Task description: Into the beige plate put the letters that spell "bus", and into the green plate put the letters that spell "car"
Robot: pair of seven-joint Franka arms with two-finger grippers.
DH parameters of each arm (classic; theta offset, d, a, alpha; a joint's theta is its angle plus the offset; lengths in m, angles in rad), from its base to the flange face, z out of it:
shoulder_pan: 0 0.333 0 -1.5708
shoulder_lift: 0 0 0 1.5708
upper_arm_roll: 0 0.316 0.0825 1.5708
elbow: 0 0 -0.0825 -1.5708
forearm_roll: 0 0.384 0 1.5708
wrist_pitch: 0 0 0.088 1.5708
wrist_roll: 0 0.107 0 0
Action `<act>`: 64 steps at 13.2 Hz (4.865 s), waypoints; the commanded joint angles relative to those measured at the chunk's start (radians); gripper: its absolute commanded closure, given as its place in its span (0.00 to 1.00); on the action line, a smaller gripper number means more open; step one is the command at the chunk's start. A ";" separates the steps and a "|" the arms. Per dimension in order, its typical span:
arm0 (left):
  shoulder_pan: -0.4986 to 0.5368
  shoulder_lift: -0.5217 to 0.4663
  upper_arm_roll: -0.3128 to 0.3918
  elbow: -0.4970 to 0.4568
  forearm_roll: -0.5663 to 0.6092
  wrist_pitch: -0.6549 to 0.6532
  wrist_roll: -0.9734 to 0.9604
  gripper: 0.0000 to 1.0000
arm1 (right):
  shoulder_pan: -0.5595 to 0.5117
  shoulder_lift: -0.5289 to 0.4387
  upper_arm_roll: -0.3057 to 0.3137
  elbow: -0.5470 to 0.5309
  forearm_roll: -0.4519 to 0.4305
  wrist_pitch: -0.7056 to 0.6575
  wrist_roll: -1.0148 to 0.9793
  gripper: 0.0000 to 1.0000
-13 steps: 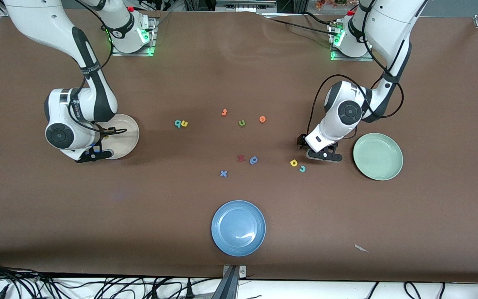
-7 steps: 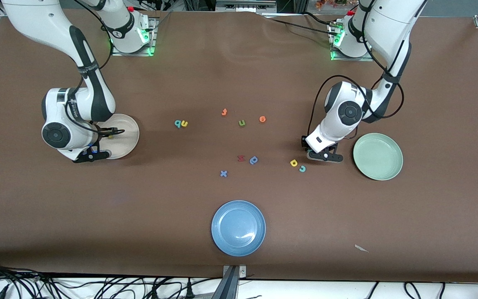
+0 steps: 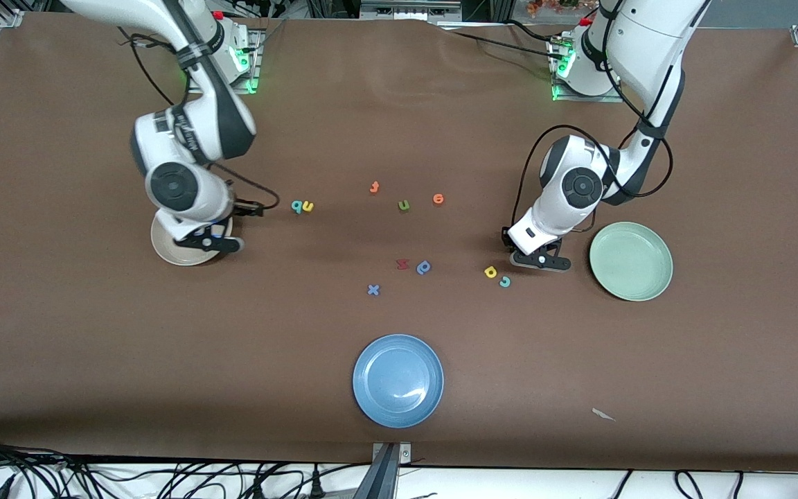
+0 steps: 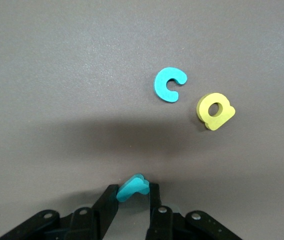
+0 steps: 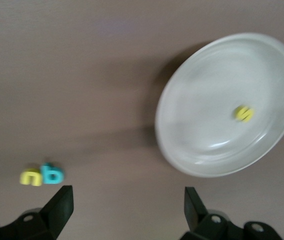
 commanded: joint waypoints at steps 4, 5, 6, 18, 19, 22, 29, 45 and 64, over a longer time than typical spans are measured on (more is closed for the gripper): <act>0.013 -0.057 0.041 0.017 0.075 -0.042 0.003 1.00 | -0.009 0.014 0.147 -0.136 0.005 0.215 0.349 0.02; 0.039 -0.084 0.041 0.017 0.096 -0.062 0.006 1.00 | -0.009 0.022 0.164 -0.160 0.003 0.275 0.378 0.02; 0.069 -0.112 0.043 0.016 0.124 -0.079 0.012 1.00 | -0.009 0.030 0.169 -0.177 -0.004 0.318 0.380 0.02; 0.281 -0.184 0.103 -0.034 0.150 -0.189 0.359 0.94 | -0.016 0.076 0.143 -0.207 -0.041 0.421 0.558 0.08; 0.280 -0.184 0.103 -0.034 0.150 -0.189 0.357 0.76 | -0.016 0.077 0.143 -0.207 -0.041 0.424 0.607 0.08; 0.277 -0.184 0.103 -0.034 0.150 -0.189 0.352 0.54 | -0.016 0.076 0.144 -0.246 -0.040 0.479 0.743 0.06; 0.264 -0.162 0.062 -0.024 0.124 -0.186 0.275 0.43 | -0.015 0.074 0.167 -0.315 -0.040 0.599 0.868 0.09; 0.063 0.081 -0.058 0.203 -0.021 -0.031 0.064 0.26 | -0.015 0.073 0.167 -0.328 -0.041 0.618 0.864 0.84; 0.022 0.155 0.011 0.252 -0.011 0.032 0.098 0.31 | -0.016 0.059 0.143 -0.317 -0.049 0.613 0.719 0.59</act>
